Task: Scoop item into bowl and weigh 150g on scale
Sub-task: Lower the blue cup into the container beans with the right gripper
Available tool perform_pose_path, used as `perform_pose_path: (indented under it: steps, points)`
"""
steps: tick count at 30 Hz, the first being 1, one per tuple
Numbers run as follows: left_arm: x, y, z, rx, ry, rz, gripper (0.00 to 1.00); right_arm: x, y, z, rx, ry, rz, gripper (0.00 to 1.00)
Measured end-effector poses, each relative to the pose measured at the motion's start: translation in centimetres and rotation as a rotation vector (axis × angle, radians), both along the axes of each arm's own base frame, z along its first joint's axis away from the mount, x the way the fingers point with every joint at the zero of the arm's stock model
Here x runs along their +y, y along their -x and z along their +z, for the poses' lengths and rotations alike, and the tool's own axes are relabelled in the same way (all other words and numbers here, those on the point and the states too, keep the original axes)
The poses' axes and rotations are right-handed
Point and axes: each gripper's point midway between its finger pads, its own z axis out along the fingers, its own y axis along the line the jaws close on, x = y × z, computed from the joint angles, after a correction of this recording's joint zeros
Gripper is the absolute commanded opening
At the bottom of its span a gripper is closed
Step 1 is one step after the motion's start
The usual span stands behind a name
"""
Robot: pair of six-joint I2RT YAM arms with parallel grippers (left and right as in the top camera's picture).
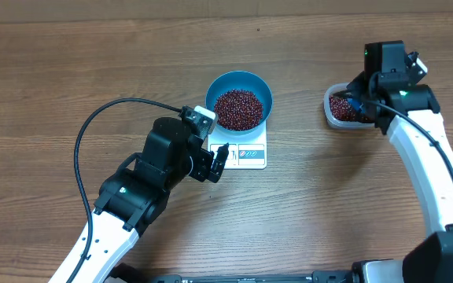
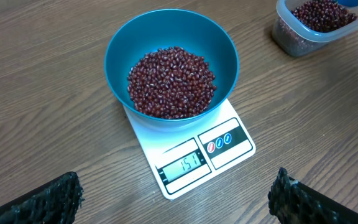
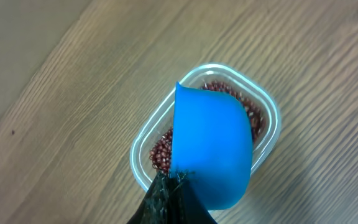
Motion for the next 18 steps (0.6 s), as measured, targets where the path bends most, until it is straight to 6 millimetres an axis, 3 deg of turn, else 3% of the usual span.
perform_pose_path:
  steps: [10,18]
  points:
    - [0.0,0.0,0.0,0.000,0.000,0.000,1.00,0.2,-0.4,-2.7,0.019,-0.095,-0.146,0.04]
    - [0.0,0.0,0.0,0.000,0.000,0.000,0.99,0.1,-0.5,-2.9,-0.002,-0.132,-0.208,0.04]
